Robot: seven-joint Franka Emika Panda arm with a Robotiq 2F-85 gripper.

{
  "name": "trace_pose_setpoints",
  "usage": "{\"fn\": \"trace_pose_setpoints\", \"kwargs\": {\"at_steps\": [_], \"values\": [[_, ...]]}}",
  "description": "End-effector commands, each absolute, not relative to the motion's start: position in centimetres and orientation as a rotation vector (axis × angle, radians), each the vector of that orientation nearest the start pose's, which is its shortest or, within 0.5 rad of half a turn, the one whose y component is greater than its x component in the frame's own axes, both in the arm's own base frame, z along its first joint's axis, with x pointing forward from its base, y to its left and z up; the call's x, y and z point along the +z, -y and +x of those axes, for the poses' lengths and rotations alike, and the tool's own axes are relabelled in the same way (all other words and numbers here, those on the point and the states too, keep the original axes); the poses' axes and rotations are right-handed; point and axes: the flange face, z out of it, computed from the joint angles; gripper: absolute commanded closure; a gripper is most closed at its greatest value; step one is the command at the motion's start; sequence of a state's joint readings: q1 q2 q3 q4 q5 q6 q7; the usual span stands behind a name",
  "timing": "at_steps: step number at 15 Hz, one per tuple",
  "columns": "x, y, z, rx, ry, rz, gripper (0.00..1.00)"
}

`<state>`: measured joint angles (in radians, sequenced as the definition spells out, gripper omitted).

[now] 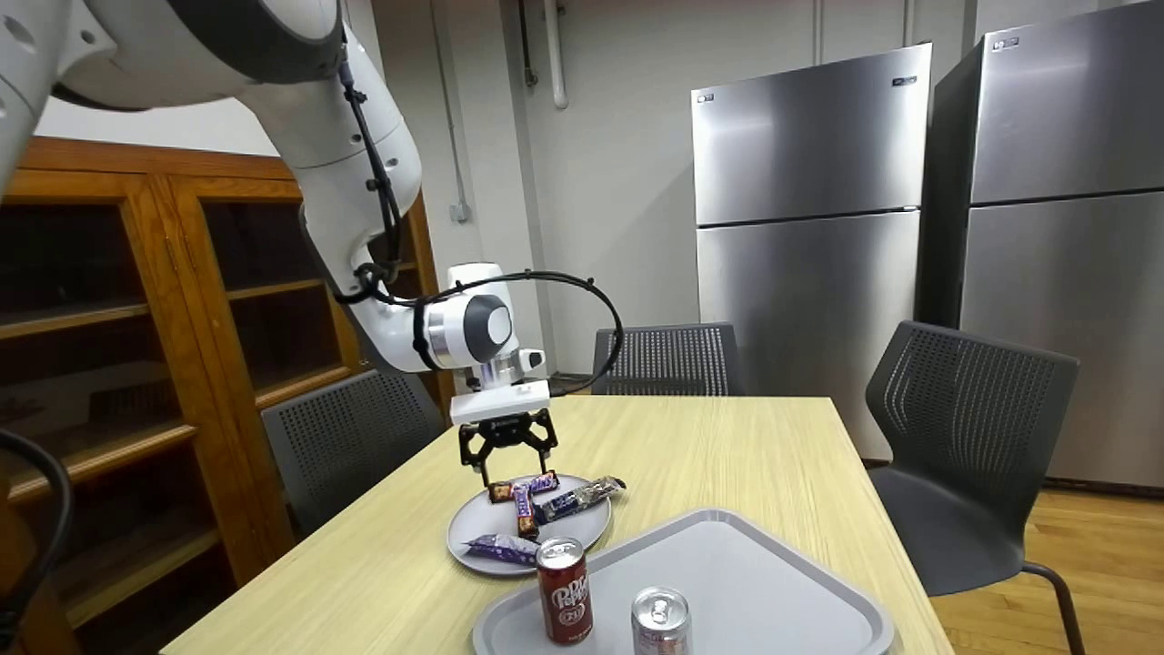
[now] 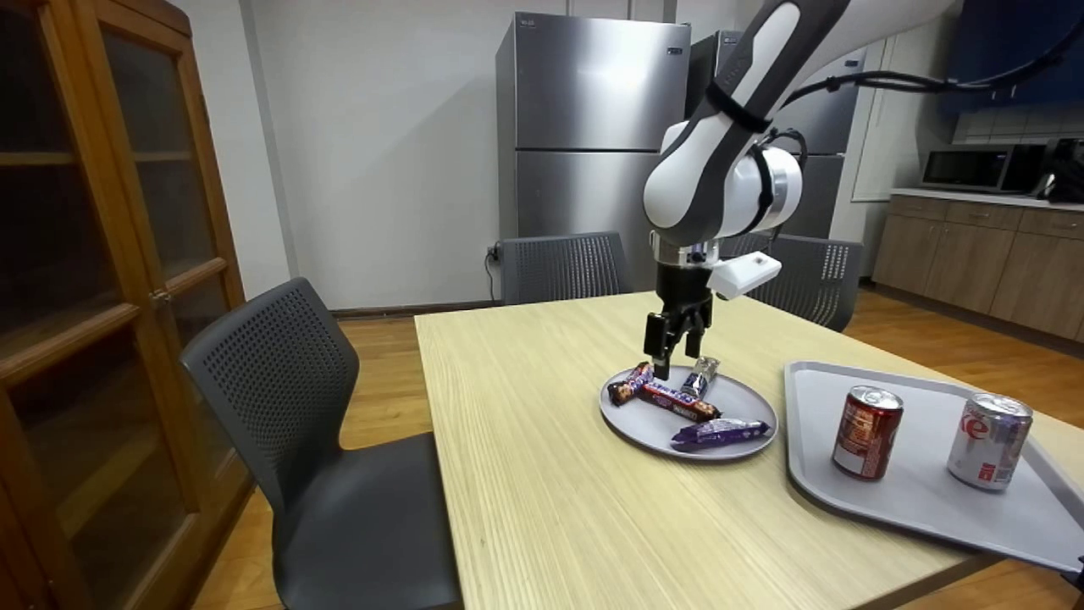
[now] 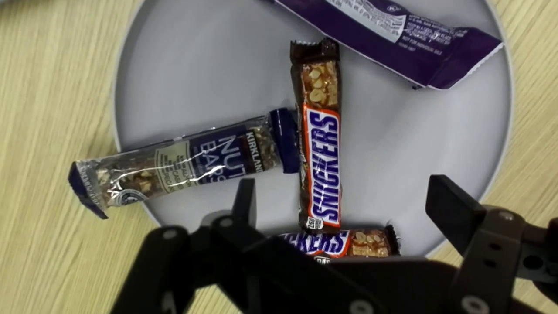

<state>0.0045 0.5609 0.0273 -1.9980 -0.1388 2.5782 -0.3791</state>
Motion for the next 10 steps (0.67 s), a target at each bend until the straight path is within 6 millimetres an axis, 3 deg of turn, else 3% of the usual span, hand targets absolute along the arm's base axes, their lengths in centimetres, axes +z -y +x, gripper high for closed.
{"fn": "trace_pose_setpoints", "kwargs": {"at_steps": [1,10], "values": [[16.2,-2.6,62.9,0.012,0.856,-3.118,0.0],[13.4,-3.4,63.9,0.056,0.887,-3.108,0.0]]}}
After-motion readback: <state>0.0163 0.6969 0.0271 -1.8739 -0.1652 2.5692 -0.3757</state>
